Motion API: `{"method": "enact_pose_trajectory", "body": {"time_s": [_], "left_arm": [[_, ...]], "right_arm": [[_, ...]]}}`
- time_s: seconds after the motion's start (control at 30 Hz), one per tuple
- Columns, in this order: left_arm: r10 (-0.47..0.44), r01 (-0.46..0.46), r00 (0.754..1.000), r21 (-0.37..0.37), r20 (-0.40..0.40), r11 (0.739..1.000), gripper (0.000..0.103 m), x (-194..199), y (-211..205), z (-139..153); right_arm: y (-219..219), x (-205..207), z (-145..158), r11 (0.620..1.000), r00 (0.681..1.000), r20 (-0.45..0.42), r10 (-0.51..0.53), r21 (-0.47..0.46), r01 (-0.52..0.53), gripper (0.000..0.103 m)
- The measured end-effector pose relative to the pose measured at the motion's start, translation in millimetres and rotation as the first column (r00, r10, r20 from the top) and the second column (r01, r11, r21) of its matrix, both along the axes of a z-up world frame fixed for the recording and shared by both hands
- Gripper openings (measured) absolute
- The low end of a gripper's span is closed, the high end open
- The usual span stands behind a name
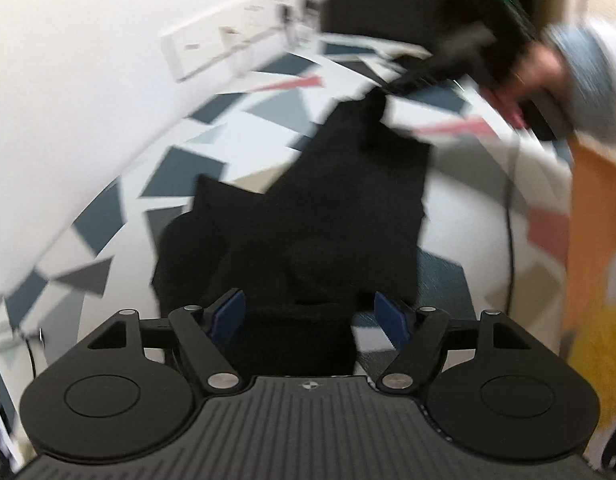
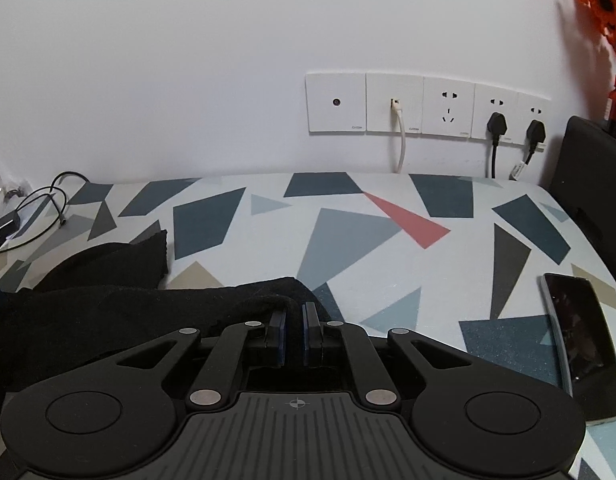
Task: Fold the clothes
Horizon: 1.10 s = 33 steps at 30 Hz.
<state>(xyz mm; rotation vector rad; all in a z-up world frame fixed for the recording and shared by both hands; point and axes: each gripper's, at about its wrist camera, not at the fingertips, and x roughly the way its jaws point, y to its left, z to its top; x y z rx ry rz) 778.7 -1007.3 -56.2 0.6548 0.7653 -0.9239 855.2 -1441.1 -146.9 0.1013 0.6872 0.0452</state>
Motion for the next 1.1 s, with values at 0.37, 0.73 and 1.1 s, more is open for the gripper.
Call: {"method": "enact_pose_trajectory", "body": {"time_s": [0.37,0.73,1.1], "left_arm": [[0.064,-0.054,0.991,-0.086,0.115,0.995,0.008,12.9,11.5,11.4],[0.449,-0.423,0.894,-0.346,-0.007,0.837,0.008,45.4,53.2,28.7],[0.59,-0.536,0.805,-0.499,-0.061,0.681,0.008,43.8,66.6,61.1]], "right_arm": [[-12.0,-13.7,1.7,1.0,0.999,0.034,0.015,-0.02,-0.014,0.028],[-13.3,-35.4,-1.9,0.968,0.975,0.046,0.218,-0.14,-0.21,0.055],[39.9,-43.8,-9.7,0.779,0.855,0.033,0.518,-0.431,-0.456,0.064]]}}
